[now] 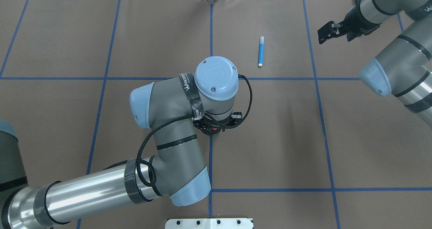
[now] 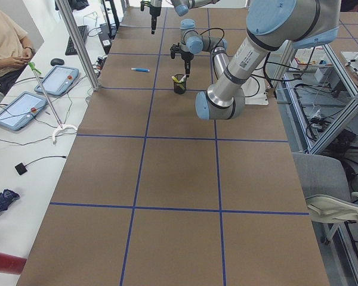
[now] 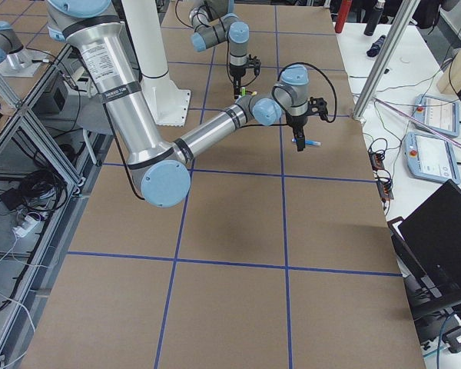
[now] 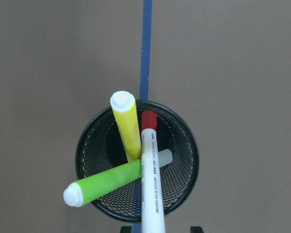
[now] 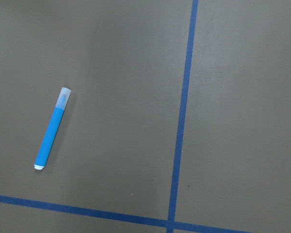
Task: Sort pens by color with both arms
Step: 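Lower the left gripper and grasp the red-capped white marker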
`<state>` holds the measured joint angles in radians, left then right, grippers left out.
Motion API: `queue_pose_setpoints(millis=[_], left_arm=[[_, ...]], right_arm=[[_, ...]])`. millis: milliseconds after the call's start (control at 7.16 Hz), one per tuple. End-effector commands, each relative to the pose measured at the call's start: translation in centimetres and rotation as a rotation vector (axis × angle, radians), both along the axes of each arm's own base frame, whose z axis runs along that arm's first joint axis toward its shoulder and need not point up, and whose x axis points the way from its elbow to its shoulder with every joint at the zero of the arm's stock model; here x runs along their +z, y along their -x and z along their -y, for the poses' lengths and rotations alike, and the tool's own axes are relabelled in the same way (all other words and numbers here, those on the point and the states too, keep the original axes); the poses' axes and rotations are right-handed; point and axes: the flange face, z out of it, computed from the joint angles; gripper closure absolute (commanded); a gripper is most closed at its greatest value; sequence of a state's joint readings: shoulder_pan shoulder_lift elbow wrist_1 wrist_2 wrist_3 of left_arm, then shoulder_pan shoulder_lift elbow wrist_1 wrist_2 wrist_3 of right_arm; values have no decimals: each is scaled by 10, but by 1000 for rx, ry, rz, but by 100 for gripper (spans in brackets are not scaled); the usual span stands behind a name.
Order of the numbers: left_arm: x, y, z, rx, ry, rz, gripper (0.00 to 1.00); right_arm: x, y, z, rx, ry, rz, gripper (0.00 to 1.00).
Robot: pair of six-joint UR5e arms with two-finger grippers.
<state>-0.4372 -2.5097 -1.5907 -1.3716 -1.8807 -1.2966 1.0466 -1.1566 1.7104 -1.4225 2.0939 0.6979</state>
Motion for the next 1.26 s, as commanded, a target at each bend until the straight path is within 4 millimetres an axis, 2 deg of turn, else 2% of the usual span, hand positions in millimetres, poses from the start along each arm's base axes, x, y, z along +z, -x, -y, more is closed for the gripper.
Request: queue_pose_setpoints(millis=[0, 140, 419, 699, 1118], left_arm=[[0, 0, 0, 0, 0, 0, 70], [-1, 1, 0, -1, -2, -1, 84], [-3, 3, -1, -3, -4, -4, 98], [-13, 13, -3, -7, -15, -26, 100], [-44, 48, -11, -54, -79, -95, 100]], right_arm=[[-1, 0, 0, 0, -2, 1, 0], [-1, -1, 0, 2, 1, 1, 0], [-2, -1, -1, 2, -3, 3, 0], [-3, -1, -1, 1, -6, 3, 0], [-3, -1, 0, 1, -4, 5, 0]])
